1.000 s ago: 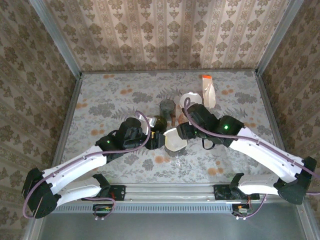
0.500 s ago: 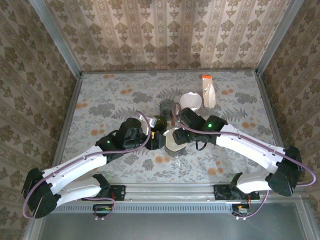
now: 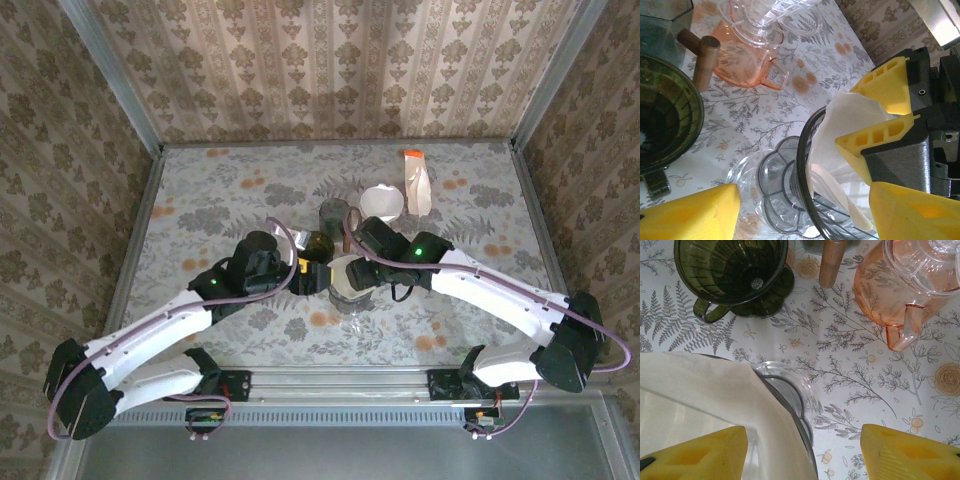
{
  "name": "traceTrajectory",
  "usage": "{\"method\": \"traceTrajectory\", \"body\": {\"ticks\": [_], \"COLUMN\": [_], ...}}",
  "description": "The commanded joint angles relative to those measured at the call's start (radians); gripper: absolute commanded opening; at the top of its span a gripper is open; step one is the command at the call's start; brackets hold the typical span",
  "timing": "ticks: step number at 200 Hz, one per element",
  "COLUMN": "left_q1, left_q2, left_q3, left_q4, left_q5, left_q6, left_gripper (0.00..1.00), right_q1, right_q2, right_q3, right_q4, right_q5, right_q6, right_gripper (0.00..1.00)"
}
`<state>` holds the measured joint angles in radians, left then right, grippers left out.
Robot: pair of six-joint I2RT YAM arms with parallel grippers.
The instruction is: Place the coffee filter in the dripper
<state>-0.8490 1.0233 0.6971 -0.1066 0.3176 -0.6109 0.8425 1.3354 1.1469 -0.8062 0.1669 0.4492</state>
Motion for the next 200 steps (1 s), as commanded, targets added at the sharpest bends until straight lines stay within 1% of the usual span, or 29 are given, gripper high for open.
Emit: {"method": "traceTrajectory", "body": {"ticks": [1, 20, 45, 58, 117, 122, 160, 175, 200], "left_q1": [0.004, 0.003, -0.001, -0.003, -0.010, -0.011, -0.014, -0.015, -0.016], "left_q2": [0.013, 0.022, 0.027, 0.024, 0.005, 0.004, 0.004, 0.006, 0.003], "left_q3": [0.014, 0.019, 0.019, 0.014, 0.001, -0.001, -0.011, -0.014, -0.021], "left_q4": [0.068, 0.077, 0.059, 0.048, 0.004, 0.004, 0.008, 0.011, 0.015], "left_q5": [0.046, 0.054, 0.057, 0.058, 0.052, 0.051, 0.052, 0.054, 0.050], "left_q6": [-0.016, -0.018, -0.020, -0.020, -0.023, -0.024, -0.030, -0.033, -0.036], "left_gripper": [0.71, 0.68, 0.60, 0.59, 0.58, 0.59, 0.55, 0.55, 0.59], "right_q1": [0.006, 0.011, 0.015, 0.018, 0.035, 0.037, 0.042, 0.043, 0.044], "right_q2": [0.003, 0.004, 0.008, 0.013, 0.050, 0.081, 0.109, 0.118, 0.131], "right_q3": [-0.009, -0.014, -0.021, -0.023, -0.022, -0.021, -0.019, -0.020, -0.027], "right_q4": [0.020, 0.021, 0.023, 0.024, 0.041, 0.039, 0.033, 0.032, 0.032], "right_q5": [-0.009, -0.009, -0.008, -0.007, -0.009, -0.010, -0.003, 0.000, 0.002], "right_q6": [0.019, 0.019, 0.020, 0.023, 0.025, 0.025, 0.025, 0.025, 0.031], "right_gripper": [0.63, 0.63, 0.63, 0.63, 0.65, 0.65, 0.65, 0.65, 0.65]}}
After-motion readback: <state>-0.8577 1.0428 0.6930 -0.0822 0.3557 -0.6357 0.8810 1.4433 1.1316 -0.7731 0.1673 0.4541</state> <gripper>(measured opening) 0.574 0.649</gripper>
